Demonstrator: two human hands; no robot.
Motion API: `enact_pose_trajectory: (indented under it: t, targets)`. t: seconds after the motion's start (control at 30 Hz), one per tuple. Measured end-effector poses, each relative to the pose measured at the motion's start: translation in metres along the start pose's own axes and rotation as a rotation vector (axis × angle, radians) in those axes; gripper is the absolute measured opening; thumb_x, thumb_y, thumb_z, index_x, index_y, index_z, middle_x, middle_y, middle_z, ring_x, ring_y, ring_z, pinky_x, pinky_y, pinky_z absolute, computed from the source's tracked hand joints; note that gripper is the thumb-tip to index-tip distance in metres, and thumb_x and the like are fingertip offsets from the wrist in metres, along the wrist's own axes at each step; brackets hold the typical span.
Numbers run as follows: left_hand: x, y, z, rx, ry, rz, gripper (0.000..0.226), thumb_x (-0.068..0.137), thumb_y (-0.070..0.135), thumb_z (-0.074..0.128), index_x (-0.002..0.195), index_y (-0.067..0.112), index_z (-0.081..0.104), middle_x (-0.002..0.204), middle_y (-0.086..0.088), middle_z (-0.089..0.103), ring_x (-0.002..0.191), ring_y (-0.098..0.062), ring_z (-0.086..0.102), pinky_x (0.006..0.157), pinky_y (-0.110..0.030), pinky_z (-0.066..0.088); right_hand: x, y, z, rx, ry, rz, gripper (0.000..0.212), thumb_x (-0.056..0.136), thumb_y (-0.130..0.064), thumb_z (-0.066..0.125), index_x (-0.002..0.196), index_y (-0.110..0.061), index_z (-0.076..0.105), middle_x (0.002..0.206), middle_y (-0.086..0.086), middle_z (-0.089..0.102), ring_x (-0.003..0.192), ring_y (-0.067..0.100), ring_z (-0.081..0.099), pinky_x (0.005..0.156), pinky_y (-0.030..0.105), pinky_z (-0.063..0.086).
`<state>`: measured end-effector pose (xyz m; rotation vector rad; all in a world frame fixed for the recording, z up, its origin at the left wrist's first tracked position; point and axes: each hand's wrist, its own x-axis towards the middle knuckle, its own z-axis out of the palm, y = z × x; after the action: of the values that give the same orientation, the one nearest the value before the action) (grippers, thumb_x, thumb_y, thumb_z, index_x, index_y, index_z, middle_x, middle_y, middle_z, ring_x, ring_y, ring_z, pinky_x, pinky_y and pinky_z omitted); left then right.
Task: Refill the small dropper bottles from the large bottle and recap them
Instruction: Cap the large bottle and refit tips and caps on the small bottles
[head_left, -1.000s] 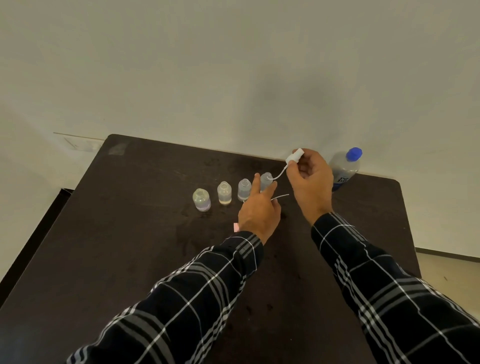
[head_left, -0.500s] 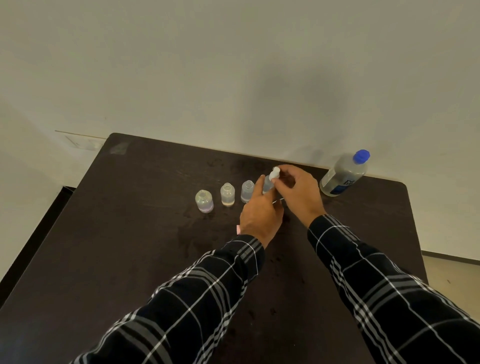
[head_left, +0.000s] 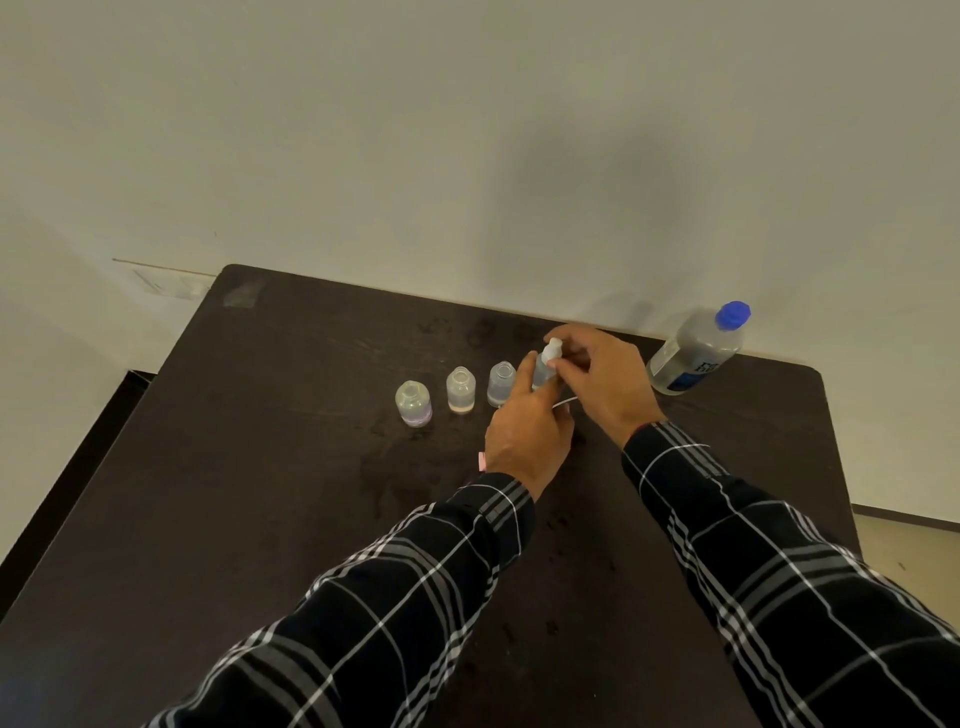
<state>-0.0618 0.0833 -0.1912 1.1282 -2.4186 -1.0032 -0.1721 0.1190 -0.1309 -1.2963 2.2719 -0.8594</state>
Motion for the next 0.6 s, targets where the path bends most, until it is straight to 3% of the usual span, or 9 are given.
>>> enact_pose_trajectory:
  t: [0.23, 0.33, 0.47, 0.6]
  targets:
    - [0.000, 0.000, 0.000, 0.007, 0.032, 0.004, 0.054, 0.096, 0.027, 0.058, 0.147, 0.026, 0.041, 0.160, 0.001, 0.023, 0.122, -0.025, 0.056, 0.091, -0.042, 0.054, 0.017, -0.016, -0.005, -0.338, -0.026, 0.019, 0.022, 0.089, -0.036, 0.070, 0.103, -0.023, 0.059, 0.095, 0.000, 0.067, 0.086, 0.017, 0.064, 0.084, 0.032, 0.055]
    - [0.002, 0.000, 0.001, 0.015, 0.031, 0.007, 0.049, 0.095, 0.029, 0.059, 0.142, 0.025, 0.047, 0.158, 0.006, 0.024, 0.113, -0.022, 0.061, 0.089, -0.043, 0.055, 0.019, -0.026, -0.001, -0.498, -0.012, 0.020, 0.026, 0.092, -0.043, 0.065, 0.104, -0.022, 0.058, 0.094, 0.003, 0.067, 0.083, 0.020, 0.063, 0.080, 0.036, 0.056]
    - [0.002, -0.003, 0.002, -0.001, 0.013, -0.013, 0.045, 0.095, 0.030, 0.061, 0.139, 0.027, 0.050, 0.162, 0.007, 0.020, 0.112, -0.023, 0.062, 0.090, -0.044, 0.055, 0.018, -0.036, 0.002, -0.644, -0.016, 0.083, 0.045, 0.093, -0.061, 0.053, 0.113, -0.022, 0.064, 0.100, 0.004, 0.070, 0.090, 0.022, 0.066, 0.081, 0.037, 0.054]
    - [0.000, -0.007, 0.001, 0.016, 0.038, 0.052, 0.050, 0.093, 0.023, 0.061, 0.138, 0.036, 0.046, 0.159, 0.006, 0.022, 0.102, -0.019, 0.065, 0.078, -0.038, 0.058, 0.017, -0.038, -0.016, -0.557, -0.081, 0.158, 0.065, 0.084, -0.073, 0.056, 0.119, -0.019, 0.057, 0.109, 0.005, 0.064, 0.098, 0.024, 0.064, 0.086, 0.041, 0.056]
